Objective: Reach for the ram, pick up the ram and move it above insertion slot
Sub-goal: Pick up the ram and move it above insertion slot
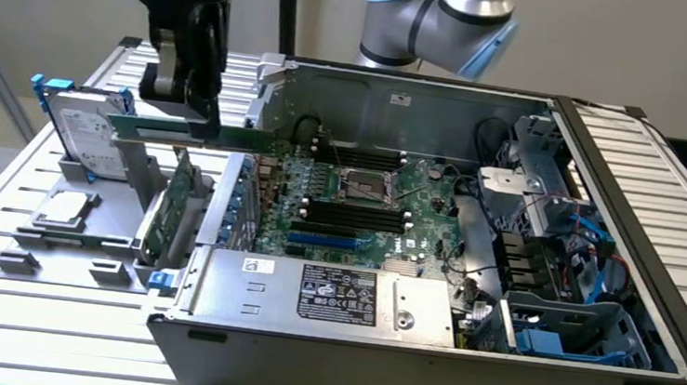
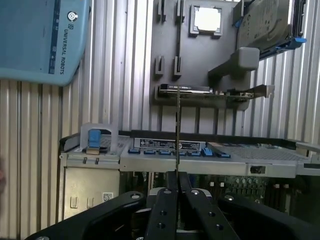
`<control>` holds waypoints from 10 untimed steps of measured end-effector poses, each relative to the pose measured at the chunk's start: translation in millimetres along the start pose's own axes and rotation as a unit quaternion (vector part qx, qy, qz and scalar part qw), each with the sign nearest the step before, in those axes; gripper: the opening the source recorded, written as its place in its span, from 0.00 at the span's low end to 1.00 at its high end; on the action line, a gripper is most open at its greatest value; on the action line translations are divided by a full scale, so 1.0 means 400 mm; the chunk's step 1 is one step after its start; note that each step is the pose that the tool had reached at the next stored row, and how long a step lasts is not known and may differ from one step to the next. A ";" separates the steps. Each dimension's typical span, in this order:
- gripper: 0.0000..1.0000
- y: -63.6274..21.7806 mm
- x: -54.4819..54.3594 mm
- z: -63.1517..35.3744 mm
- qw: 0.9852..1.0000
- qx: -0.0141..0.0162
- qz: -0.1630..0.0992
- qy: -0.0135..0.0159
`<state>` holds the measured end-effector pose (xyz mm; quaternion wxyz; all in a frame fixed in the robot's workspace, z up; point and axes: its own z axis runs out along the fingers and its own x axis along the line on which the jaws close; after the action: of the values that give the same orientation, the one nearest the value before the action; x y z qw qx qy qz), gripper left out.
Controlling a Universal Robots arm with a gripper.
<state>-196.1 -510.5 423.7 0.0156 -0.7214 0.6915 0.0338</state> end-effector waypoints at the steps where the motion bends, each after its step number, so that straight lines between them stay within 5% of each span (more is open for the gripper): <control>1: 0.13 -0.011 0.000 0.000 1.000 0.000 0.000 0.000; 10: 0.13 -0.114 0.005 -0.002 1.000 0.000 -0.003 0.000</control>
<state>-150.5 -510.5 423.3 0.0156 -0.7235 0.6893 0.0344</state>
